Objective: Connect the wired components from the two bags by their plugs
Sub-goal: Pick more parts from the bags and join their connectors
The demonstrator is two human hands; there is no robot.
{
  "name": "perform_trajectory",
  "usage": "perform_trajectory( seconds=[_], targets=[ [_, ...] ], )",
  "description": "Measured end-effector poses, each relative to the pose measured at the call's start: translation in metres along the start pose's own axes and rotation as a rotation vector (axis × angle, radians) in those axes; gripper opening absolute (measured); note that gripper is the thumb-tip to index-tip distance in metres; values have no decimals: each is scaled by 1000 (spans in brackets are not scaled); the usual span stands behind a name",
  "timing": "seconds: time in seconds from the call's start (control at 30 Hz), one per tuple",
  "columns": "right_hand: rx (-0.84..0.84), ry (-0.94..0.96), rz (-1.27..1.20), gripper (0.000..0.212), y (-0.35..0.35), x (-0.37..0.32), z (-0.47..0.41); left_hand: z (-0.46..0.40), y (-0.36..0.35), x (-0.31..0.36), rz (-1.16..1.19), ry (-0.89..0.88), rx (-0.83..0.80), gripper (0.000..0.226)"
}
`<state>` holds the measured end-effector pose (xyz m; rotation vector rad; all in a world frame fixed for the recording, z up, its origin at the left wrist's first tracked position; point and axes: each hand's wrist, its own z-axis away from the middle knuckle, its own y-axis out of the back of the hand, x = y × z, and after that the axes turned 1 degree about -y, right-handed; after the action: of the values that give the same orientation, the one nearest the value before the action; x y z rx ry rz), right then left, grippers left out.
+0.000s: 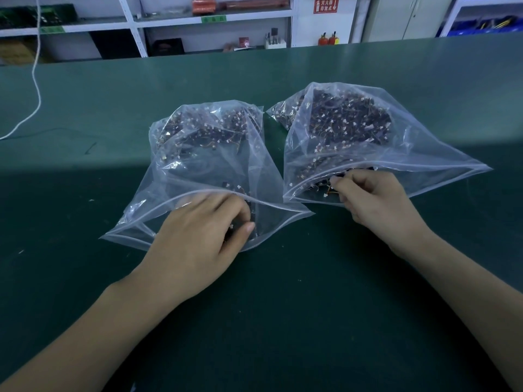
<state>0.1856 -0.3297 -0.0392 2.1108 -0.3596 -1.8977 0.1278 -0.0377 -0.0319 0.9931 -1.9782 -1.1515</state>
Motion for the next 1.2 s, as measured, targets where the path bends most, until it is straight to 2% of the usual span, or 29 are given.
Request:
perform_trajectory(
  seconds=[0.03, 0.1, 0.2, 0.53, 0.8, 0.97, 1.1, 1.2],
  targets=[
    [1, 29, 48, 50, -1, -1, 2, 1, -1, 0, -11, 23, -17, 16],
    [14, 77, 126, 56, -2, -2, 6, 2, -2, -2, -47, 54, -70, 28],
    [31, 121, 195, 56, -5, -5, 9, 3, -2, -3, -55, 41, -89, 32],
    [67, 217, 203, 56, -12, -5, 13, 1, -2, -7, -121, -32, 37, 12],
    [55, 370, 250, 57, -22, -7, 22, -1, -2, -6, -98, -42, 22, 23],
    [61, 405, 270, 58, -23, -8, 23, -2, -1, -6, -85, -59, 82, 6],
    [65, 412, 272, 56, -22, -9, 24, -2, -2, -7, -89, -52, 115, 13],
    [58, 430, 275, 55, -22, -9, 24, -2, 1, -4, -131, -68, 204, 16]
  ],
)
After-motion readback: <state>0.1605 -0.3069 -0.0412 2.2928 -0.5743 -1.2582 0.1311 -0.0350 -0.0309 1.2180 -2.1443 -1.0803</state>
